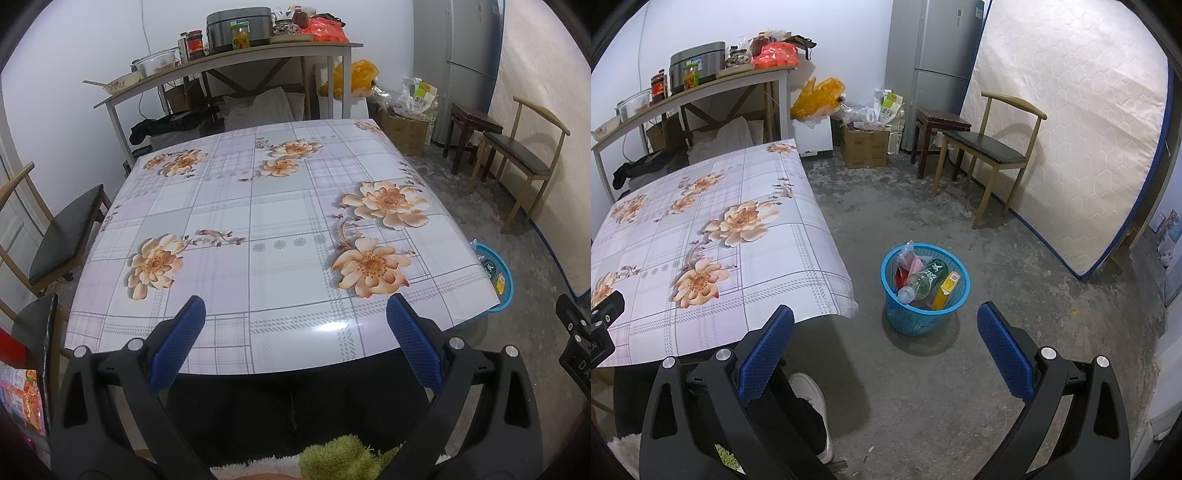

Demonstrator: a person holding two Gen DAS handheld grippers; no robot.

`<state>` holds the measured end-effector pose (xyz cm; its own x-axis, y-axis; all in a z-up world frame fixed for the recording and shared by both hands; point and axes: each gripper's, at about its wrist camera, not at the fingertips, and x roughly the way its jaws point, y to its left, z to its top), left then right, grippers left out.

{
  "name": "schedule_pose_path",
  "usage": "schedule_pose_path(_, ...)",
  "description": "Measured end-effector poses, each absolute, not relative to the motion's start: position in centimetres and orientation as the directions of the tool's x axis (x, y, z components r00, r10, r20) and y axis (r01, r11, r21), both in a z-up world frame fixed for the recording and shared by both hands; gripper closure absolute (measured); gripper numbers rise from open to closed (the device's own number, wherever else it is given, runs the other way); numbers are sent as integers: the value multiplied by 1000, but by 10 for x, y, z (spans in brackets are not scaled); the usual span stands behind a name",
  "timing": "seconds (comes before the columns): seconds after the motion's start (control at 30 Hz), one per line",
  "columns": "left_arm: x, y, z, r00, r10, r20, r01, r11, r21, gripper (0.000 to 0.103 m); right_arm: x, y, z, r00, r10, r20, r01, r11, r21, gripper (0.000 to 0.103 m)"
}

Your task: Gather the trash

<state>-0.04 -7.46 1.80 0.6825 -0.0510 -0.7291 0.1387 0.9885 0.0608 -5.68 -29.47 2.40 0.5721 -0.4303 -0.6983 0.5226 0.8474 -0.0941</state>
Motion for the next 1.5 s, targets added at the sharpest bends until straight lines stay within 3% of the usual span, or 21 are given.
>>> schedule_pose_path(1.5, -1, -73, 18, 687, -48, -725, 134, 989, 61, 9, -57, -295, 28, 574, -435, -694, 526, 845, -94, 6)
